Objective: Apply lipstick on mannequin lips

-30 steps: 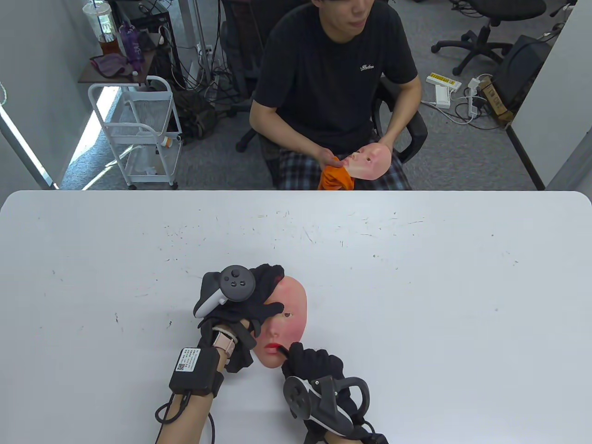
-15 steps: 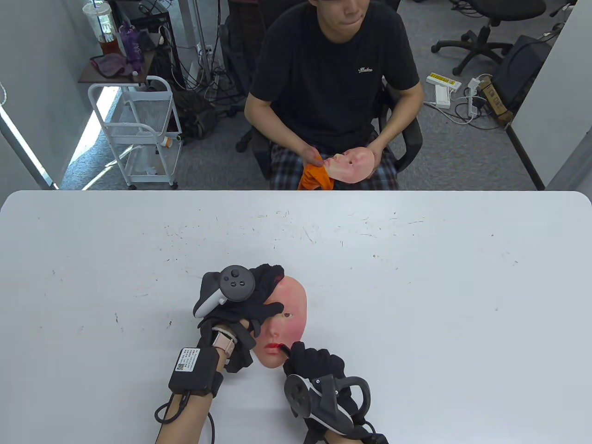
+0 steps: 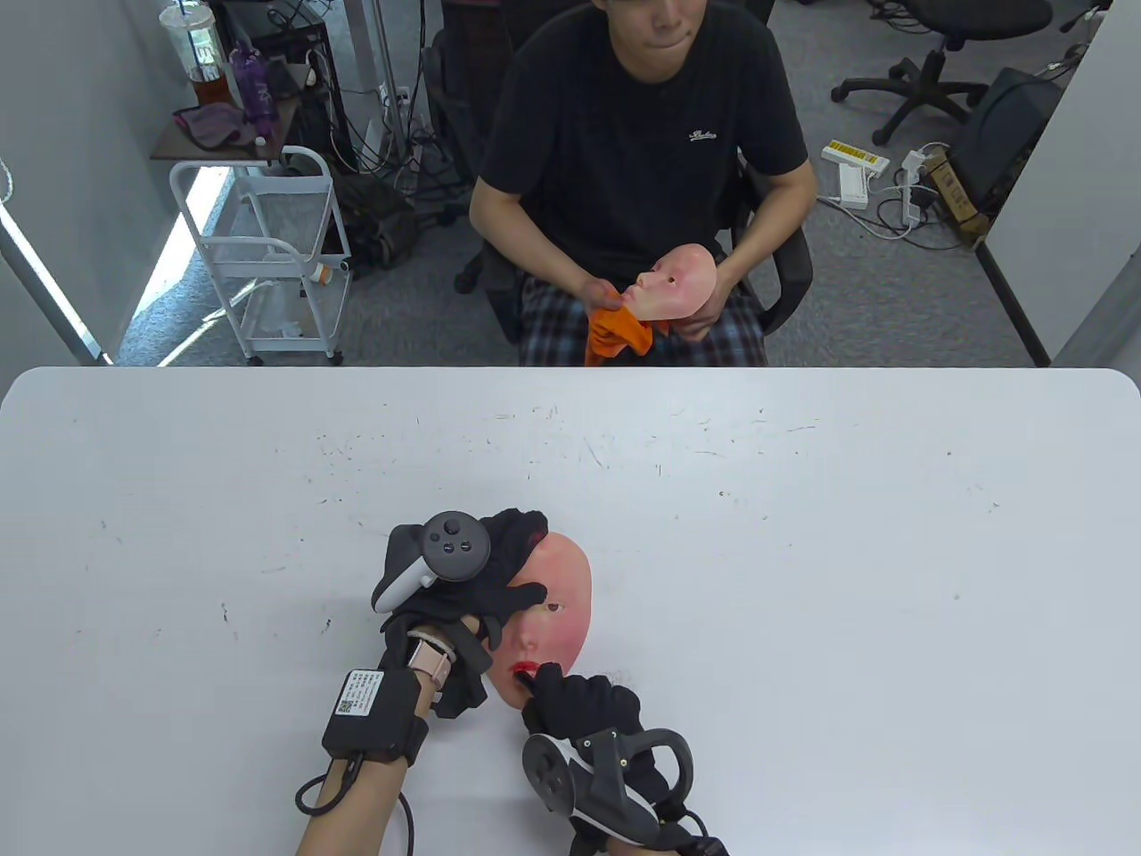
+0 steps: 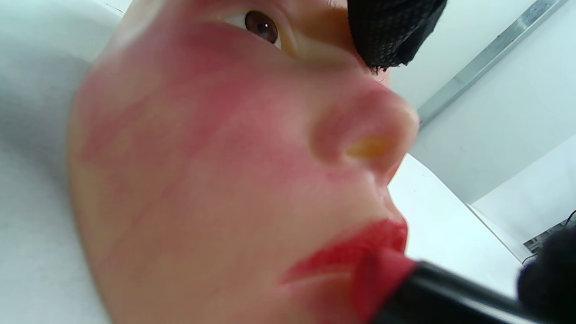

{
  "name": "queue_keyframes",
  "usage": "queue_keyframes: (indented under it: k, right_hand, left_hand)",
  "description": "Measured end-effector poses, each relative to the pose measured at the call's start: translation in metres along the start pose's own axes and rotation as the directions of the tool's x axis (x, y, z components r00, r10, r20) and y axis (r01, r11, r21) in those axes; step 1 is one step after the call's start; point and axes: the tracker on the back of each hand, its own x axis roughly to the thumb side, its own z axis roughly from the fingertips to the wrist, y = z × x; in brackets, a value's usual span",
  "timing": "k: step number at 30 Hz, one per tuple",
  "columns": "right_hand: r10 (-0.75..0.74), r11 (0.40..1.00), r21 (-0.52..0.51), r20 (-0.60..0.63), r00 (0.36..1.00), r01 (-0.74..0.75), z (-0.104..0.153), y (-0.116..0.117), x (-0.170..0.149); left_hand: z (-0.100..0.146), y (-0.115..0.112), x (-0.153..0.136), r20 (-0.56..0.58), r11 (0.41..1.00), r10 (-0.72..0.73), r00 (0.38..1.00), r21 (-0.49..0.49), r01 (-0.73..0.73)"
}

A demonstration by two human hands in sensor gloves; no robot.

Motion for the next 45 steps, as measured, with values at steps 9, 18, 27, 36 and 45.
queue_keyframes:
  k: [9,18,27,36,45]
  right_hand:
    - [0.094,0.994,-0.060,-0.010,0.995,-0.095,0.002,-0.003,0.008]
    - [0.139,0.990,-0.028,0.034,0.990,-0.138,-0.001,-0.001,0.016]
    - [0.110,0.991,-0.081,-0.008,0.994,-0.111,0.008,-0.004,0.001]
    - [0.179,0.984,-0.027,0.028,0.983,-0.178,-0.004,0.001,0.024]
    - [0.160,0.983,-0.090,-0.008,0.987,-0.160,0.005,-0.003,0.013]
  left_hand:
    - [0.000,0.000,-0.001,0.003,1.000,0.006,1.000,-0.004,-0.006]
    - [0.000,0.000,-0.001,0.003,1.000,0.006,1.000,-0.004,-0.006]
    - [0.000,0.000,-0.001,0.004,1.000,0.008,1.000,-0.004,-0.008]
    - [-0.001,0.000,-0.001,-0.006,1.000,0.007,1.000,-0.006,-0.007]
    - [-0.001,-0.001,-0.001,-0.002,1.000,0.012,1.000,-0.005,-0.012]
